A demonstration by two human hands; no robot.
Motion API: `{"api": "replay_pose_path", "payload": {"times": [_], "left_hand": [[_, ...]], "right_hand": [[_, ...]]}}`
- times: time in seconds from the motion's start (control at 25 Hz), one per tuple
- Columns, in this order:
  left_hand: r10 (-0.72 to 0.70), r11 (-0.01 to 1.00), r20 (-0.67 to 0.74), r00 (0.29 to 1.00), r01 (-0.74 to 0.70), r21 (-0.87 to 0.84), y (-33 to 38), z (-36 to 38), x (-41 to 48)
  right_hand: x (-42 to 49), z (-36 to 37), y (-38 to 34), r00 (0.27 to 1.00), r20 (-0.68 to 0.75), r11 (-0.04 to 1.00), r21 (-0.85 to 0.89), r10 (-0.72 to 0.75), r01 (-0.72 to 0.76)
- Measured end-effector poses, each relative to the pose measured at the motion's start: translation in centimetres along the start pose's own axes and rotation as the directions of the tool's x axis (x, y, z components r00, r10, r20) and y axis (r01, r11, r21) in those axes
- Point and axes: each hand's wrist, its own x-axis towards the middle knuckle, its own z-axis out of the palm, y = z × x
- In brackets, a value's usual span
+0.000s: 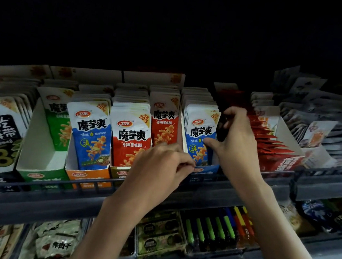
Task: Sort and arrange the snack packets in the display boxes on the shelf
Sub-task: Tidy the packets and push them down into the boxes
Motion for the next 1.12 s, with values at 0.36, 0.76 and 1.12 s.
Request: {"api": "replay_pose_path", "payload": {"times": [0.36, 0.76, 1.12], "left_hand": [[0.001, 1.000, 0.038, 0.999, -0.001, 0.006, 0.1, -0.2, -0.2], [-0.013, 0.984, -0.006, 1.000, 0.011, -0.176, -0.2, -2.3, -1.0], [-0.482, 0.753, -0.367, 0.795, 0.163, -0.637, -4.9, -9.6, -5.0]], "right_hand": [[-1.1, 0.7, -1.7, 0.950, 0.286, 0.929, -0.304, -0.122, 0.211], [-0.9, 0.7, -2.7, 0.980, 0.110, 0.966, -0.182, -0.165, 0.183], [-2.2, 2.5, -10.4, 0.910, -0.017, 0.895, 0.172, -0.414, 0.411]]}}
